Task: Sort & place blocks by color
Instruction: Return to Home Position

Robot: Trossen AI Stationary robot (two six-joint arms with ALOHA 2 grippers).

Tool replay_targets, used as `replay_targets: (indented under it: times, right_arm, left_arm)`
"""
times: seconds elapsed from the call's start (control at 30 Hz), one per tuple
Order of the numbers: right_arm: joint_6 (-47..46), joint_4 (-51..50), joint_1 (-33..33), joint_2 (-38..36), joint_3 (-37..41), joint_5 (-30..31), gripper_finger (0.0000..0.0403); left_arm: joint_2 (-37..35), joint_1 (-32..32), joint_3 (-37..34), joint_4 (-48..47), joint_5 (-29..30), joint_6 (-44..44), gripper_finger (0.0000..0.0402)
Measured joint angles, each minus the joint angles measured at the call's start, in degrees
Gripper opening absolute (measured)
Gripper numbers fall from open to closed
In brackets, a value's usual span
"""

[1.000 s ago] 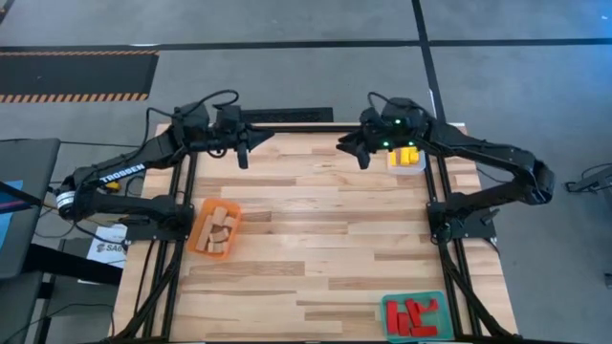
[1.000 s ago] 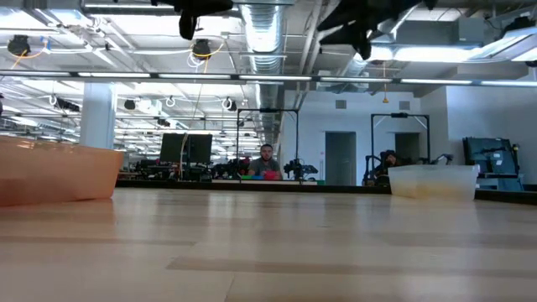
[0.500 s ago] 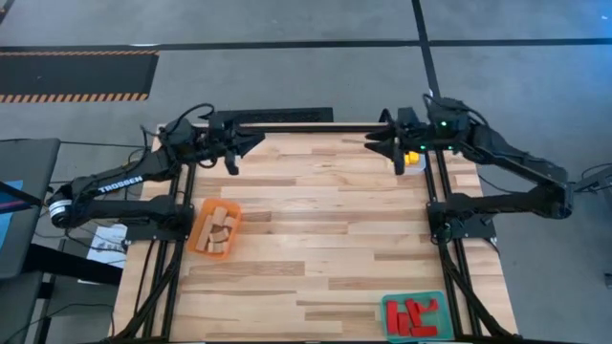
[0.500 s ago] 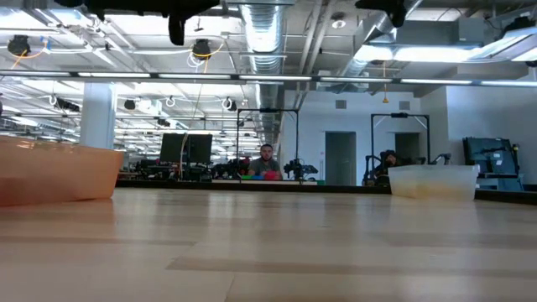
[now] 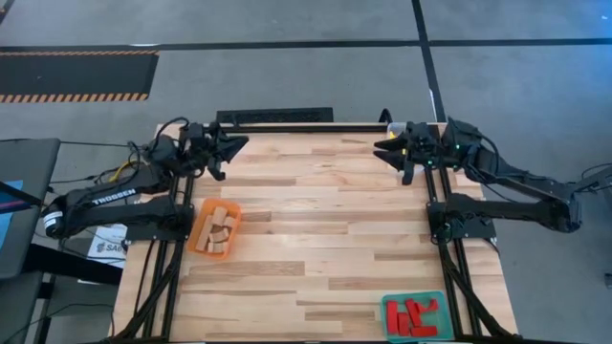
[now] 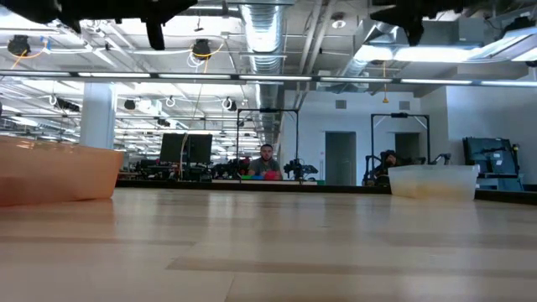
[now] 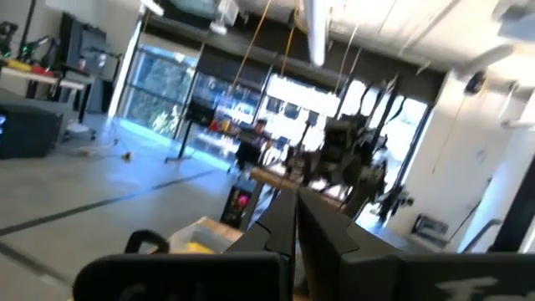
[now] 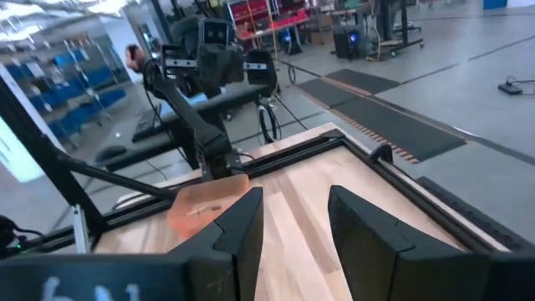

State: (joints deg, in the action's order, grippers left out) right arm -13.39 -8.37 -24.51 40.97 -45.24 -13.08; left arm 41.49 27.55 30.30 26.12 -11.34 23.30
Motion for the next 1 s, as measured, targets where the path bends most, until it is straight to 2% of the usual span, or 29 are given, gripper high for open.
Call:
replay_targets:
  times: [0.23,0.47,0.63,1.0]
  right_arm:
    - [-2.9,4.3,0.0,-5.0,7.2,-0.1,0.0159]
    - [-3.3,4.4,0.0,-10.7,10.8,0.0,0.0159]
    - [-5.8,5.4,0.0,-15.5,14.1,2.1,0.0159]
    - [-9.1,10.5,-0.7,-22.4,21.2,3.1,0.0159]
  left_arm:
    - [-0.1,0.0,-6.8,9.7,0.0,4.3,0.0]
    - [-5.9,1.4,-9.1,8.9,-0.1,4.5,0.0]
    - [-9.7,2.7,-9.7,3.7,0.3,4.5,0.0]
    - [-10.4,2.7,-10.0,-1.1,-0.5,4.4,0.0]
